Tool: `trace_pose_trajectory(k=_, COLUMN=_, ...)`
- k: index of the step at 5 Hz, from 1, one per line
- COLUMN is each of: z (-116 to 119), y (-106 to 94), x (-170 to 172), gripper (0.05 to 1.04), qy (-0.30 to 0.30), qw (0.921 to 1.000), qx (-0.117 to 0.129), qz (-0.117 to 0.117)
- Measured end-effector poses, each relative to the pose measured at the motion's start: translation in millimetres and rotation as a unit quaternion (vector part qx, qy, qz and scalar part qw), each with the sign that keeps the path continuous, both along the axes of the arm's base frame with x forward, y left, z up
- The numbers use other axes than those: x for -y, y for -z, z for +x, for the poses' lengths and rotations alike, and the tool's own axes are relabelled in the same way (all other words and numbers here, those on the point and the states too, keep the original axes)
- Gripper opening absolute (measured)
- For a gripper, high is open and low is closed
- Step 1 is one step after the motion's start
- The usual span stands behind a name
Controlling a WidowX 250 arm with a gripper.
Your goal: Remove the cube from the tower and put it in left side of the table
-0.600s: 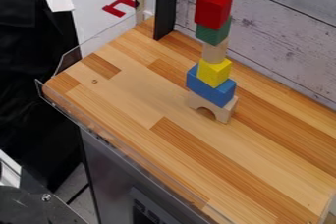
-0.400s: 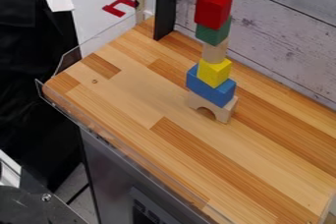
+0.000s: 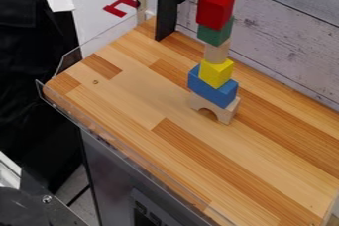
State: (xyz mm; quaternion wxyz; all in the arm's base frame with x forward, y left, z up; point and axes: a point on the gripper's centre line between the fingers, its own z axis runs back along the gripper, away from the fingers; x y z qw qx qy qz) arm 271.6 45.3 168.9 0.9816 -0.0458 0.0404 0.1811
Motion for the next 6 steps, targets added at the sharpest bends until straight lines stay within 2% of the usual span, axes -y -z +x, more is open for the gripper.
trace_pose_trajectory(k=1, z=1.4, y=-2.4, x=-2.0, gripper=0.998, qy=-0.001, qw=1.0000, qx=0.003, qz=0.006)
trace_pose_trajectory(k=2, z=5.6, y=-11.1, x=3.7, gripper=0.998, qy=0.015, qw=0.9995, qx=0.009, qz=0.026)
trace_pose_trajectory(k=3, z=8.1, y=-20.4, x=25.9, gripper=0.998, qy=0.056, qw=0.9974, qx=0.012, qz=0.044)
trace_pose_trajectory(k=4, z=7.1, y=-23.3, x=33.7, gripper=0.998, qy=0.067, qw=0.9965, qx=0.010, qz=0.049)
trace_pose_trajectory(k=6, z=5.5, y=-30.2, x=45.5, gripper=0.998, qy=0.083, qw=0.9955, qx=0.016, qz=0.043)
